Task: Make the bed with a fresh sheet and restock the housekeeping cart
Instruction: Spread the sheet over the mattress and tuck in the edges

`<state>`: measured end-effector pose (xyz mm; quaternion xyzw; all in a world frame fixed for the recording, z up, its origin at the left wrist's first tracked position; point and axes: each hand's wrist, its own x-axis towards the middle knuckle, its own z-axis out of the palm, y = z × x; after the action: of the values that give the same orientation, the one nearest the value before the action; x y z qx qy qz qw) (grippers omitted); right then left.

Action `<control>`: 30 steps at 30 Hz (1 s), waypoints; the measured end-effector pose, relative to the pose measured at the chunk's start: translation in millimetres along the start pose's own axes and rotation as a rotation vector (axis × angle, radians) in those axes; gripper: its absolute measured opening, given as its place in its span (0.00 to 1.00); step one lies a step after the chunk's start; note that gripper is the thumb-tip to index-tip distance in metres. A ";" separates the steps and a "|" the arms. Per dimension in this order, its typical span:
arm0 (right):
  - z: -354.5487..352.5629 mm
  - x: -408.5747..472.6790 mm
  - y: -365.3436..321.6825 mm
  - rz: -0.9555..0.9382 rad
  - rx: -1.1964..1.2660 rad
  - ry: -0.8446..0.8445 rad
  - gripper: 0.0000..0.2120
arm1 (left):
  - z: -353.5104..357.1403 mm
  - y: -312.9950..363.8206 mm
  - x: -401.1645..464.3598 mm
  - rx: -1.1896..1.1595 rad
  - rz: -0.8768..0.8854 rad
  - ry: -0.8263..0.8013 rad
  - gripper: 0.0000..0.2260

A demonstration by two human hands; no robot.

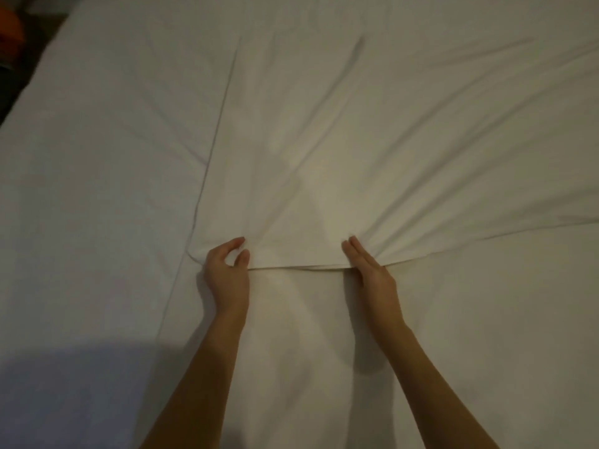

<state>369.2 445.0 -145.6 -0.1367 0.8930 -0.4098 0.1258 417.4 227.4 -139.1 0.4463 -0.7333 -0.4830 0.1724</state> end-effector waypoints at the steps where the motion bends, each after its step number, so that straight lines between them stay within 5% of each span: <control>1: 1.7 -17.7 0.3 0.010 0.016 -0.008 0.28 | -9.6 -7.7 -11.7 -0.002 -0.003 -0.010 0.11; 17: 116.7 -358.0 -10.5 -0.110 -0.182 -0.037 0.21 | -240.1 -190.7 -223.4 -0.054 0.001 -0.120 0.12; 23: 112.6 -345.3 7.9 -0.355 -0.486 0.078 0.21 | -243.6 -209.8 -228.2 -0.074 0.122 -0.195 0.14; 30: 136.6 -336.3 31.8 -0.425 -0.532 0.281 0.22 | -236.3 -240.1 -218.8 -0.211 0.257 -0.166 0.16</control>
<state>723.8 486.4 -218.4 -0.2896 0.9285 -0.1952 -0.1261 814.8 243.7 -195.1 0.2871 -0.7413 -0.5664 0.2174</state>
